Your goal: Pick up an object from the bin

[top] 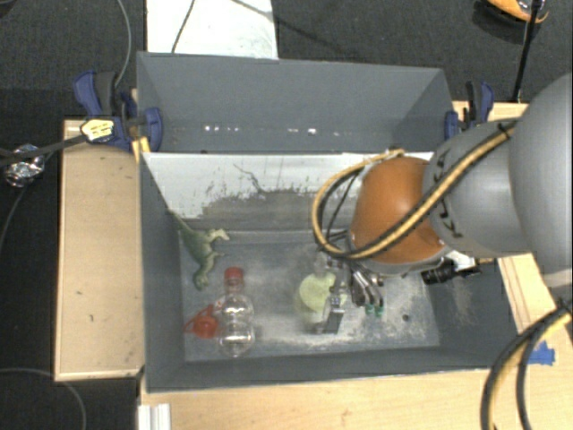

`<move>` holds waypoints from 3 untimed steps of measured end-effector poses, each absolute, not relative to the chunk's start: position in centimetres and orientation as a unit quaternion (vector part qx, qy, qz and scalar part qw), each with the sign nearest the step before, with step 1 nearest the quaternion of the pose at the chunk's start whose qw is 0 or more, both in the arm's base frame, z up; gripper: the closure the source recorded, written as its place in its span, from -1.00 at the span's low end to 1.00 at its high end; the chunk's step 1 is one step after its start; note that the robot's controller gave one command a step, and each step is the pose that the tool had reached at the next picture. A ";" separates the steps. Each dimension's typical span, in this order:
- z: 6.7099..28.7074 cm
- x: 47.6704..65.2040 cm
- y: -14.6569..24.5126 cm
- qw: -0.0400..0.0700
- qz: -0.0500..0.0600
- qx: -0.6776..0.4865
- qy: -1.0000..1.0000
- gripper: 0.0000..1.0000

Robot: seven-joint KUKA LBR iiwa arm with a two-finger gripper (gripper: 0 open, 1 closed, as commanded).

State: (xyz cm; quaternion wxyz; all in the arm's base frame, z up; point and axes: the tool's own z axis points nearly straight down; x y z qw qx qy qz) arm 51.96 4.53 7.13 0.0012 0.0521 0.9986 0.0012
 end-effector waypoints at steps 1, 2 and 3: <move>7.3 51.6 5.1 0.002 0.001 0.049 0.999 1.00; 7.3 51.6 5.1 0.002 0.001 0.049 0.999 1.00; 7.5 51.5 5.1 0.002 0.001 0.049 0.999 1.00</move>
Offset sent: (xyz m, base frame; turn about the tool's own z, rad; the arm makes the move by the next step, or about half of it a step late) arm 0.0000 0.0000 0.0000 0.0000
